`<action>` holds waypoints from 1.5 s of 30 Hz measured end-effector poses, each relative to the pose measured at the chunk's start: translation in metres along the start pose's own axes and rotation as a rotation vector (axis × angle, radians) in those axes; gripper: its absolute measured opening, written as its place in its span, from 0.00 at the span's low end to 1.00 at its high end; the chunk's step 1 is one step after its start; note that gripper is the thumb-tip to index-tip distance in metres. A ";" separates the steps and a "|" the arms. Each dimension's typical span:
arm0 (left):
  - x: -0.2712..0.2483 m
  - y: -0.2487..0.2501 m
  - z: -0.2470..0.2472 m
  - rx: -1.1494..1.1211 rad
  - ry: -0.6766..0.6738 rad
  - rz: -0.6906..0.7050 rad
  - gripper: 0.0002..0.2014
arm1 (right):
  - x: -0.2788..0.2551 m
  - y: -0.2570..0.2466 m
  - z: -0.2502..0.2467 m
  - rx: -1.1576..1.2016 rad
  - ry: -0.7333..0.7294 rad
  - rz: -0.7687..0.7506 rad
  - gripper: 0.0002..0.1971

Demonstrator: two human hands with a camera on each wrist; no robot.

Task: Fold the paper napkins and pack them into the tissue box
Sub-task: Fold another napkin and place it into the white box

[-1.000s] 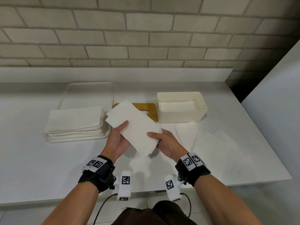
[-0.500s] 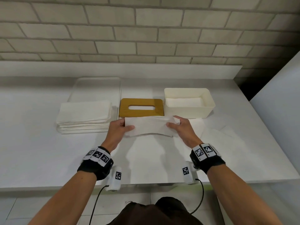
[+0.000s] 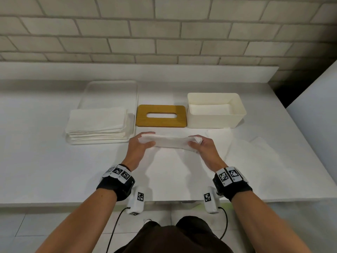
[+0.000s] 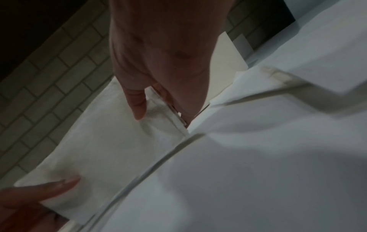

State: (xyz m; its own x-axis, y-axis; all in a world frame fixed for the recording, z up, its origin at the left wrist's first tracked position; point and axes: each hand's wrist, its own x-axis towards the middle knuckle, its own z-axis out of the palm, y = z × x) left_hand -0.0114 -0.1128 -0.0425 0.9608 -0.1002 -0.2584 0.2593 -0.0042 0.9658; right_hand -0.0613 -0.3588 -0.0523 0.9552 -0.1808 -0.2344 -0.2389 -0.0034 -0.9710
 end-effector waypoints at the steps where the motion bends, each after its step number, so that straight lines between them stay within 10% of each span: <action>1: -0.002 0.001 0.001 0.007 -0.004 0.033 0.21 | -0.001 -0.001 0.001 -0.008 -0.009 -0.018 0.10; 8: -0.003 0.005 0.000 0.008 -0.004 0.121 0.36 | -0.007 -0.006 -0.002 0.090 0.001 -0.085 0.10; 15: 0.001 0.003 -0.002 0.143 -0.146 -0.009 0.27 | -0.006 -0.012 -0.007 0.141 -0.043 -0.114 0.08; 21: 0.002 0.005 0.000 0.063 -0.045 0.064 0.29 | 0.004 -0.009 -0.010 0.044 -0.148 -0.007 0.29; 28: 0.003 0.000 0.000 0.016 -0.003 0.023 0.14 | 0.009 -0.005 -0.001 -0.109 -0.105 -0.024 0.03; 45: 0.002 0.003 0.005 -0.013 0.010 0.060 0.18 | 0.006 -0.012 -0.002 -0.023 -0.100 0.003 0.12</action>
State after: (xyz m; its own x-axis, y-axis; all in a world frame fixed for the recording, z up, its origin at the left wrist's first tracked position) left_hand -0.0094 -0.1179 -0.0396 0.9757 -0.0898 -0.1999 0.2019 0.0144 0.9793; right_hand -0.0525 -0.3614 -0.0420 0.9669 -0.0821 -0.2417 -0.2444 -0.0257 -0.9693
